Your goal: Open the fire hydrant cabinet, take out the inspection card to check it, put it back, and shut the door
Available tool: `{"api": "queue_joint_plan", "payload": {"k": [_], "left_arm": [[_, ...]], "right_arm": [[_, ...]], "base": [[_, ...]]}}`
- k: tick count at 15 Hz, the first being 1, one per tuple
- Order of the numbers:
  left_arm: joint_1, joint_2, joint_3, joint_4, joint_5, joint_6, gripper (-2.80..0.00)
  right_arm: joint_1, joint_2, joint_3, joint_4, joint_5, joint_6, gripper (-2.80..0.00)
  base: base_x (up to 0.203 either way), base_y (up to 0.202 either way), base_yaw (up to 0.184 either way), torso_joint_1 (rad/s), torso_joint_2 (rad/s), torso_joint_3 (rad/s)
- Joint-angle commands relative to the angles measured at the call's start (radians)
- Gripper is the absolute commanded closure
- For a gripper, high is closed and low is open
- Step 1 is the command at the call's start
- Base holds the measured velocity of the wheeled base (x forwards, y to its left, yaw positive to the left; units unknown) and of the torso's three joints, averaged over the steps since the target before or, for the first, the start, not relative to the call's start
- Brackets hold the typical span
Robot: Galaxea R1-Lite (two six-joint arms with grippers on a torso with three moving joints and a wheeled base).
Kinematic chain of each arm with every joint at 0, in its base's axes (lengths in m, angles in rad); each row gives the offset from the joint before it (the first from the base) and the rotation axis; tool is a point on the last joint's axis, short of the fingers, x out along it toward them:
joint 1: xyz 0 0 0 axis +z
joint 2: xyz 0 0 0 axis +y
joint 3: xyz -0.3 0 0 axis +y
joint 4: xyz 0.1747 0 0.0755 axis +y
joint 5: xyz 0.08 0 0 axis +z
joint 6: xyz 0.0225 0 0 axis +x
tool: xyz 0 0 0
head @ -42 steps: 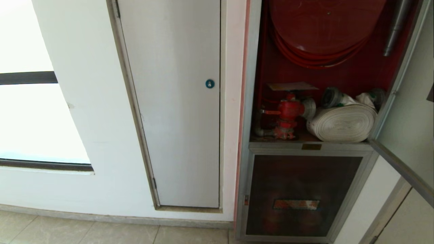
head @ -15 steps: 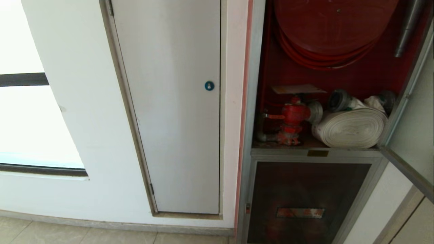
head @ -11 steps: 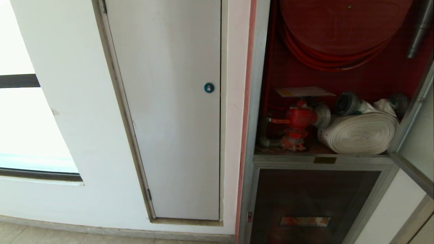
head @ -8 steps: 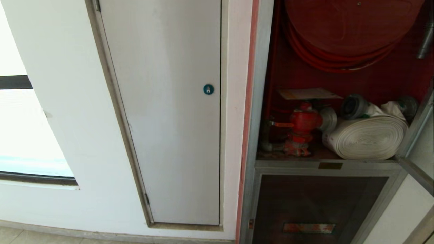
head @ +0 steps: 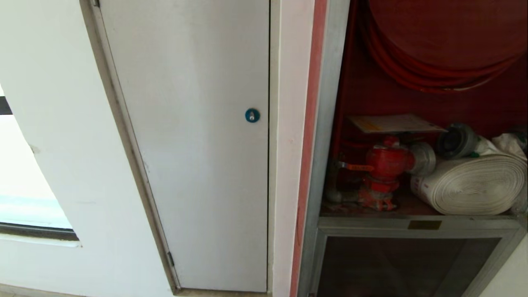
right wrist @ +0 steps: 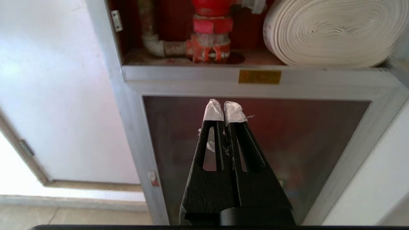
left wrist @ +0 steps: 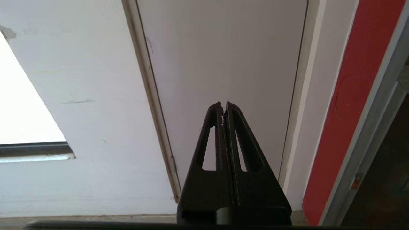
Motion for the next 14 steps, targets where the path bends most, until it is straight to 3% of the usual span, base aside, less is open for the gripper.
{"api": "queue_joint_plan", "payload": {"k": [1, 10, 14], "left_arm": [[0.000, 0.001, 0.028, -0.001, 0.000, 0.001, 0.00], [0.000, 0.001, 0.028, -0.001, 0.000, -0.001, 0.00], [0.000, 0.001, 0.028, -0.001, 0.000, -0.010, 0.00]], "right_arm": [[0.000, 0.001, 0.000, 0.000, 0.000, 0.000, 0.00], [0.000, 0.001, 0.000, 0.000, 0.000, 0.000, 0.00], [0.000, 0.001, 0.000, 0.000, 0.000, 0.000, 0.00]], "base": [[0.197, 0.000, -0.002, 0.001, 0.00, 0.002], [0.194, 0.000, -0.001, 0.002, 0.00, 0.003], [0.030, 0.000, -0.001, 0.005, 0.00, 0.003]]}}
